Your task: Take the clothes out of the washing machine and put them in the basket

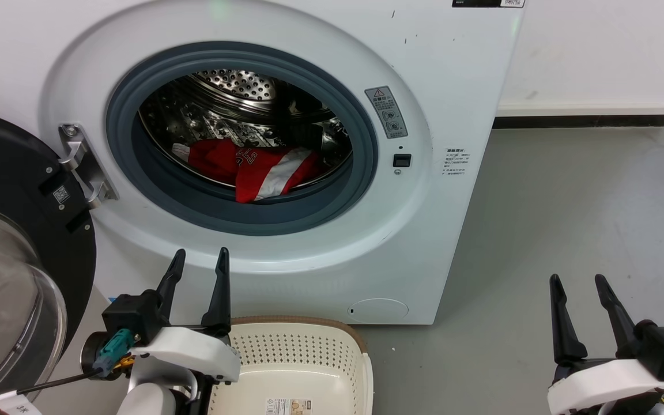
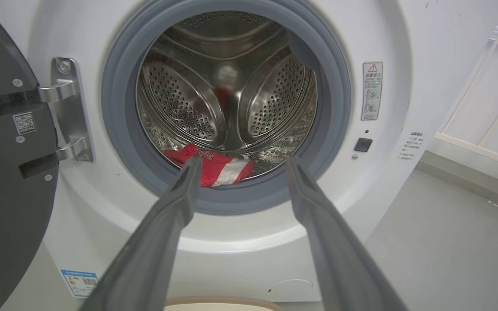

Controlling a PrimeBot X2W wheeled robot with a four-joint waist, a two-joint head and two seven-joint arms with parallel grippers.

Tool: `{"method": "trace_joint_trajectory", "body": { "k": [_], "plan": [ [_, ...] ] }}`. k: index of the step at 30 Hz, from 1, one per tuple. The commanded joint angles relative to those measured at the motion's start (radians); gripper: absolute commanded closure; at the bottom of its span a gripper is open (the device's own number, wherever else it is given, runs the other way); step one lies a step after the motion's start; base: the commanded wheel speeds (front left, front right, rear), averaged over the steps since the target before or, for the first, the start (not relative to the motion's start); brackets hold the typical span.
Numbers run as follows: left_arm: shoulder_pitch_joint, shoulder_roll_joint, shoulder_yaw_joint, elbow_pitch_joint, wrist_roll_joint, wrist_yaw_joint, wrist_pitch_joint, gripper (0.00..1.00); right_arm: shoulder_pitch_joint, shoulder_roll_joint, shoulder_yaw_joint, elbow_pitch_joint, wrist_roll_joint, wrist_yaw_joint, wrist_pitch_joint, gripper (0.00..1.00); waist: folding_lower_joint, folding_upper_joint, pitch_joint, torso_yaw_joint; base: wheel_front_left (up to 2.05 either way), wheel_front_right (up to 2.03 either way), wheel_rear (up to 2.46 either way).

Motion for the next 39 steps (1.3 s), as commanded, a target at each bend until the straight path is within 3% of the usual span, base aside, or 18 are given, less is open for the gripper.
{"method": "trace_joint_trajectory", "body": {
  "k": [1,33,39],
  "plan": [
    [-0.024,0.007,-0.001,-0.004,0.021,0.005,-0.009,0.0,0.007,0.0,-0.001,-0.011,-0.026,0.0,-0.009,0.0,0.0,-0.0001,0.0,0.0,0.0,0.0,0.0],
    [-0.029,-0.01,0.018,0.064,0.218,0.017,-0.07,0.0,0.03,0.001,-0.005,-0.024,-0.284,0.0,-0.044,0.0,0.0,-0.0001,-0.004,0.005,0.0,0.0,0.0],
    [-0.026,-0.015,0.027,0.071,0.213,0.014,-0.069,0.0,0.029,0.001,-0.006,-0.018,-0.279,0.0,-0.04,0.0,0.0,-0.0001,-0.004,0.006,0.0,0.0,0.0]
  ]
}}
